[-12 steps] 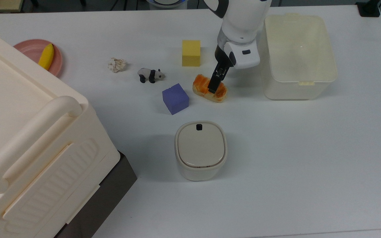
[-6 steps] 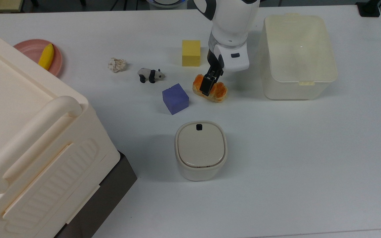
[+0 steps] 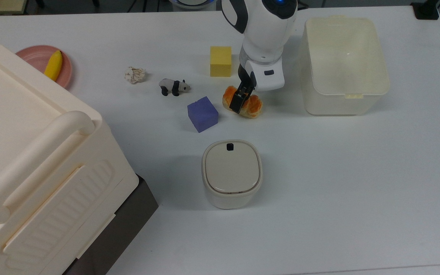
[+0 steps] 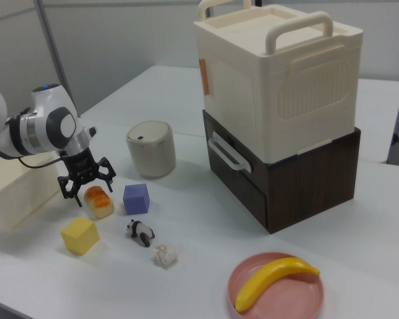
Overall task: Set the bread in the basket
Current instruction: 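Close the gripper on the bread roll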
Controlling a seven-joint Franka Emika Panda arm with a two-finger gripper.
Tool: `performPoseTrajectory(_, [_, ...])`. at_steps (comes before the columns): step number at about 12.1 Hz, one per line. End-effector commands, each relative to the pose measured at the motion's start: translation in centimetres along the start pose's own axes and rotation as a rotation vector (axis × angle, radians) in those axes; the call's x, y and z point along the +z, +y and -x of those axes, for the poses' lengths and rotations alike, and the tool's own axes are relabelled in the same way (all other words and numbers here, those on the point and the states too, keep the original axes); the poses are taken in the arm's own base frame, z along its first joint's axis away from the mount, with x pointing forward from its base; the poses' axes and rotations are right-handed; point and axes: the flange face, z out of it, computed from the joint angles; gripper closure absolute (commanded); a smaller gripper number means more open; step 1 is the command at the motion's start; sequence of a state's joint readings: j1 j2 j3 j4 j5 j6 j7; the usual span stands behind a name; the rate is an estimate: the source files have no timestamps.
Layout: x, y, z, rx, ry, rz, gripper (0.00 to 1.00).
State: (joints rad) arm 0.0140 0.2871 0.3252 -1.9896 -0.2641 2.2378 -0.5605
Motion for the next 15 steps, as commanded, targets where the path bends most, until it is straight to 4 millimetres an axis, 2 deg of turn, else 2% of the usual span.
performPoseTrajectory(1, [0.4,-0.3,0.0,0.006,-0.001,-0.015,0.00])
performPoseTrajectory(2, [0.5,-0.3,0.0,0.002,-0.001,-0.015,0.06])
performPoseTrajectory(3, [0.4,-0.3,0.1,-0.001,-0.004,-0.016,0.18])
performPoseTrajectory(4, [0.3,-0.3,0.1,-0.007,-0.012,-0.017,0.44])
performPoseTrajectory(5, [0.2,-0.3,0.1,-0.007,-0.018,-0.017,0.76])
performPoseTrajectory(6, [0.1,-0.4,0.0,-0.002,-0.019,-0.018,1.00])
performPoseTrajectory(11, [-0.5,-0.7,0.1,0.013,-0.043,-0.028,1.00])
performPoseTrajectory(12, [-1.6,-0.1,-0.1,0.052,-0.048,-0.024,1.00])
performPoseTrajectory(13, [-4.8,1.1,-0.3,0.104,-0.044,-0.008,1.00])
performPoseTrajectory(15, [-10.2,2.3,-0.1,0.146,-0.046,-0.006,1.00])
